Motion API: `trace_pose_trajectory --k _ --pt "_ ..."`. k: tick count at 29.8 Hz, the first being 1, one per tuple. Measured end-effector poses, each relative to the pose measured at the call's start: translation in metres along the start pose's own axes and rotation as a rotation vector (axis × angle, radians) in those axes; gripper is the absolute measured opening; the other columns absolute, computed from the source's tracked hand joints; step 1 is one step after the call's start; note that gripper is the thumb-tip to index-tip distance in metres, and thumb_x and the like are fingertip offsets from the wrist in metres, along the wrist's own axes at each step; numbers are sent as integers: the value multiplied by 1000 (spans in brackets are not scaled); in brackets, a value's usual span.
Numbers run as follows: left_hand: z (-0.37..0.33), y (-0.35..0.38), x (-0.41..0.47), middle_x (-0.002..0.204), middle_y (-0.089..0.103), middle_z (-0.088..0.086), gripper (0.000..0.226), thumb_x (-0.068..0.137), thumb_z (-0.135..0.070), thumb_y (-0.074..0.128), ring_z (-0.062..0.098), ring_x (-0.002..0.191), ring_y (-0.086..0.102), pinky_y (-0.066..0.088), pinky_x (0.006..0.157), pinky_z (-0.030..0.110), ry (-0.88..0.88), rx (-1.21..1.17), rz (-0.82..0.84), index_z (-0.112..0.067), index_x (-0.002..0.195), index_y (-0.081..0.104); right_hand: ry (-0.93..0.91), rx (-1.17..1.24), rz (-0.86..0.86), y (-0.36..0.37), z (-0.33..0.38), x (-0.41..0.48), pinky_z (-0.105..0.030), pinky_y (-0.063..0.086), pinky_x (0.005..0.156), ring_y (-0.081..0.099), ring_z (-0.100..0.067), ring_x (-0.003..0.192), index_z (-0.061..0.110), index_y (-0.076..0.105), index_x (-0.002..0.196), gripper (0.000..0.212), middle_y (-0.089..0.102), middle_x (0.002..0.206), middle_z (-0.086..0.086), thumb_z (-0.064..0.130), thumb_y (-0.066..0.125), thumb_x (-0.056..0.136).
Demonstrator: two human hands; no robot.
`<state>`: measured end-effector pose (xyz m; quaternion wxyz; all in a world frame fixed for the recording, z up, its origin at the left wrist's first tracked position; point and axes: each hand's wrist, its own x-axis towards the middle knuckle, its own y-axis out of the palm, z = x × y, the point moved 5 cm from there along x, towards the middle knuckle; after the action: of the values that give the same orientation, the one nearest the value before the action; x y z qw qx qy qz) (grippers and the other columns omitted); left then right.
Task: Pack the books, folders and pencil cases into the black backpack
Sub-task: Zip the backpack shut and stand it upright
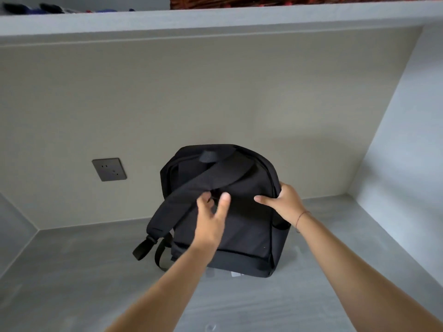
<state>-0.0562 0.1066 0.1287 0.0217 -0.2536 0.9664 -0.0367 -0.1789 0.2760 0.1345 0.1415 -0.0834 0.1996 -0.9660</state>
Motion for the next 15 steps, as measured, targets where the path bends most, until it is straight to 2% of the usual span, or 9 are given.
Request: trace_pose_trajectory --k 3,6,8,11,15 --pt "18 21 -4 153 17 -3 84 84 -51 58 9 140 18 20 109 24 78 237 176 -23 149 13 0 -39 -23 2 3 1 -31 53 76 67 -16 86 19 66 87 26 71 87 2 29 81 68" --pt "29 31 -4 154 8 -2 105 75 -59 65 16 144 6 18 115 37 74 417 234 -27 150 -1 -23 -129 -75 8 9 -6 -33 54 71 67 -19 78 13 66 83 30 71 80 -1 36 78 69" --pt "33 33 0 155 3 0 120 66 -62 71 19 145 0 14 118 42 87 517 226 -27 149 -9 -60 -237 -122 13 20 -14 -30 49 59 63 -19 68 15 62 71 31 67 67 1 44 74 71" --pt "32 27 7 158 5 -2 134 57 -61 78 18 146 4 12 119 41 73 538 235 -26 148 -14 -92 -317 -135 32 42 -31 -26 39 48 56 -19 57 19 51 58 38 55 54 4 49 66 77" --pt "34 4 -1 154 19 -10 128 50 -72 76 7 144 14 23 118 41 158 396 241 -35 147 0 -35 -200 -116 60 59 -50 -30 45 52 59 -22 57 7 58 64 46 58 55 -3 50 62 79"
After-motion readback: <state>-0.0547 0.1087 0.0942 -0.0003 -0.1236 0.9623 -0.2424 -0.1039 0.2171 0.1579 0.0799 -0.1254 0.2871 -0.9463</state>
